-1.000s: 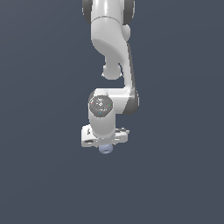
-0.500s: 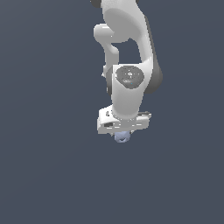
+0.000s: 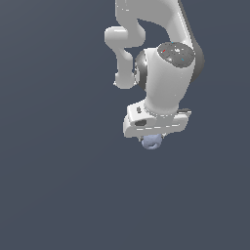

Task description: Pick up the object and move it to a goal position.

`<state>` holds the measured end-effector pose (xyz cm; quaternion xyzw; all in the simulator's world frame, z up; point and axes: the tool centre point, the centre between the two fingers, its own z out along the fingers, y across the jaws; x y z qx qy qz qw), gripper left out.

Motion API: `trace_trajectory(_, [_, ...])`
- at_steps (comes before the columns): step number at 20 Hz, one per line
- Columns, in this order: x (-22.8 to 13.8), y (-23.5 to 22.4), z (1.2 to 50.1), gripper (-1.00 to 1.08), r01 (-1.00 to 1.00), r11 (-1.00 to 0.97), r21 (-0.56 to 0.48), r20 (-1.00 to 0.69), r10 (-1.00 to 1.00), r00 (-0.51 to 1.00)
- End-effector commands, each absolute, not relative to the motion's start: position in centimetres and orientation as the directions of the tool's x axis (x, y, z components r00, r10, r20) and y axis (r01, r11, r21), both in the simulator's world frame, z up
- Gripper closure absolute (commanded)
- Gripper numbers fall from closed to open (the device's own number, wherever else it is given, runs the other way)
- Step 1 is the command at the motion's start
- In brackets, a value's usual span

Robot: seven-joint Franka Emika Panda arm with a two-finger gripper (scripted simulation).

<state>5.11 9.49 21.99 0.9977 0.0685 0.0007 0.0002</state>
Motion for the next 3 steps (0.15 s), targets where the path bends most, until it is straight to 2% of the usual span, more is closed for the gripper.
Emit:
trace_trajectory(1, [5.01,9.96,22.54,1.08,0.135,-0.991,0.001,0.0,0.135,0.991])
trace_trajectory(3, [5.03,10.04,22.64,1.08,0.135,-0.991,0.0,0.0,0.135,0.991])
